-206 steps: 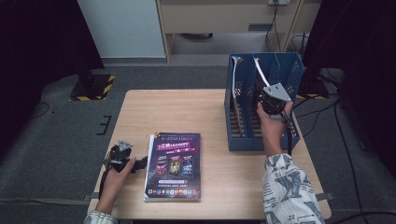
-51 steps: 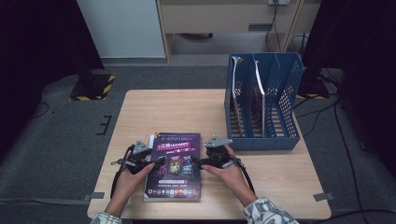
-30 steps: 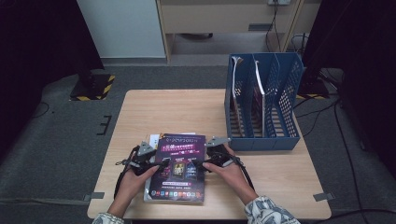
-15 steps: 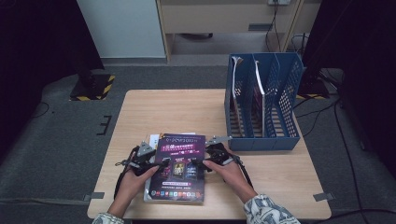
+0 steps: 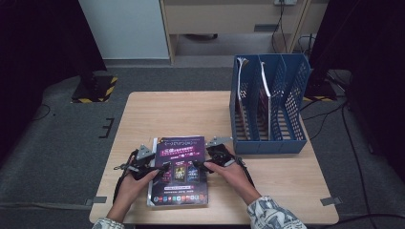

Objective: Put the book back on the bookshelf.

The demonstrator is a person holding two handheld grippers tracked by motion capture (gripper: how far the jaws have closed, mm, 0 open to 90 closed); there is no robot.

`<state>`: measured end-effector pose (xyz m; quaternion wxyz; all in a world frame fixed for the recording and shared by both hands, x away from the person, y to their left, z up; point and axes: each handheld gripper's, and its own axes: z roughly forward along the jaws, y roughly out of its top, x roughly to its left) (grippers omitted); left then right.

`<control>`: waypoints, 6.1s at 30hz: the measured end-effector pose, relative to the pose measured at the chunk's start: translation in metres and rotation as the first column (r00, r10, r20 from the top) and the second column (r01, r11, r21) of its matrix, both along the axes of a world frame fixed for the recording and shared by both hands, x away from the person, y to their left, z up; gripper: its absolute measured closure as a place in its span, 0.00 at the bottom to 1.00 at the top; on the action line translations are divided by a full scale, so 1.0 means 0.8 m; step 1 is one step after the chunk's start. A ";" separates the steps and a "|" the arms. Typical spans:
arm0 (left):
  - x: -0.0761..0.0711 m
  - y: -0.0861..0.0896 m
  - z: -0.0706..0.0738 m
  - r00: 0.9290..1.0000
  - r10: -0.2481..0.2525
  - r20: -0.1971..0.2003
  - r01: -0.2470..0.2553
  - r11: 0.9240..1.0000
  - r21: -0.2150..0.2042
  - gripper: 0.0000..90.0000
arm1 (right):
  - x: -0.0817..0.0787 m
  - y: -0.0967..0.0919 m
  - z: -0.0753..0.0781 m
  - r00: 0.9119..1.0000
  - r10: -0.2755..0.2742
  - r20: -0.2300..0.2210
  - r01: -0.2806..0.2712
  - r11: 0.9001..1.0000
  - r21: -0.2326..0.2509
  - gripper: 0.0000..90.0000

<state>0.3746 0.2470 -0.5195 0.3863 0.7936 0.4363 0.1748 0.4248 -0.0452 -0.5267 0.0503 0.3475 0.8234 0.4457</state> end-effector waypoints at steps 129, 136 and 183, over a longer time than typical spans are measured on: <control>-0.003 0.003 0.056 0.980 -0.104 0.171 0.124 0.986 -0.113 0.87 | -0.011 0.009 0.138 0.919 0.065 0.390 -0.176 0.950 0.257 0.86; -0.008 0.012 0.067 0.971 -0.068 0.231 0.101 0.986 -0.135 0.92 | -0.008 0.013 0.156 0.912 0.085 0.402 -0.195 0.951 0.241 0.82; -0.004 0.026 0.056 0.973 0.013 0.230 0.032 0.981 -0.192 0.62 | -0.003 0.022 0.188 0.894 0.047 0.445 -0.192 0.939 0.287 0.93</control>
